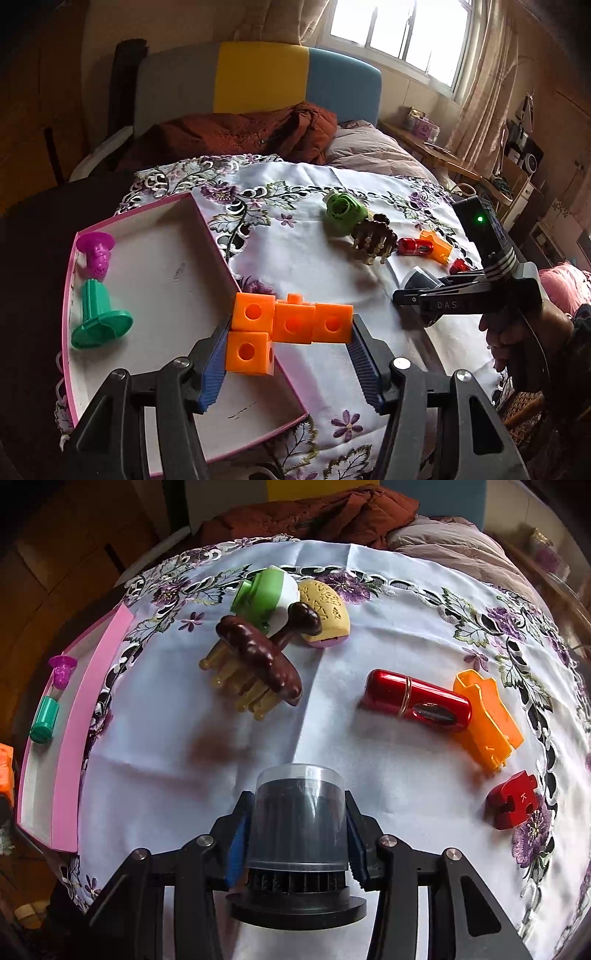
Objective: Organize rigid objects
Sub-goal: 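Lower the orange cubes into the tray and open the left gripper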
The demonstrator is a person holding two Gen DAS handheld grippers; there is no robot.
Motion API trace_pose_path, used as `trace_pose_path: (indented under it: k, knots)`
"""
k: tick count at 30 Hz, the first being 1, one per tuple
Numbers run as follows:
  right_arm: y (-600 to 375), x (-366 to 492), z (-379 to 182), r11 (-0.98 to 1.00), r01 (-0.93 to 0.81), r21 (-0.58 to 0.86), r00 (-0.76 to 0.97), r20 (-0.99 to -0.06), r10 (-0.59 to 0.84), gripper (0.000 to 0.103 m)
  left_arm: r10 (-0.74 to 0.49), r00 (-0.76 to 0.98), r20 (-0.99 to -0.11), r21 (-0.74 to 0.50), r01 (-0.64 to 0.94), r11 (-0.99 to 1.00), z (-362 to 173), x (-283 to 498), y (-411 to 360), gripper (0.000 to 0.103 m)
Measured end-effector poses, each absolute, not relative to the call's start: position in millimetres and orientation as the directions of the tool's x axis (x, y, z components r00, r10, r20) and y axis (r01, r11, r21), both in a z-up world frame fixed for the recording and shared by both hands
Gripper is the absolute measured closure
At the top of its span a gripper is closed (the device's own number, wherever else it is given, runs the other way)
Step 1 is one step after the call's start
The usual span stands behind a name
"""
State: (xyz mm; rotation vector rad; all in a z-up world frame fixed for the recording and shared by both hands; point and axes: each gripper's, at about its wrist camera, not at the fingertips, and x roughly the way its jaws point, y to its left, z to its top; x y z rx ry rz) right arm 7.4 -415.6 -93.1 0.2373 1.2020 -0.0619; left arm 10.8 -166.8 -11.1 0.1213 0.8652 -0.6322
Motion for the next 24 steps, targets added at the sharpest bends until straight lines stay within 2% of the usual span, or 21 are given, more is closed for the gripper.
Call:
trace_pose_path:
  k: [8,15,24]
  knots:
    - [-406,10,-92,0.988,0.137,0.075,0.366,-0.930,0.020,0.059,-0.461,0.484,-0.743,-0.195,0.503,0.842,-13,26,-138,0.042]
    - [-406,11,-92,0.989,0.132,0.070,0.367,-0.930,0.017,0.059,-0.465,0.471,-0.750,-0.284,0.406,0.869,-14,81,-102,0.042]
    - [-405,12,-92,0.991,0.118,0.062,0.372,-0.928,0.014,0.059,-0.386,0.444,-0.808,-0.262,0.315,0.912,-41,167,-96,0.042]
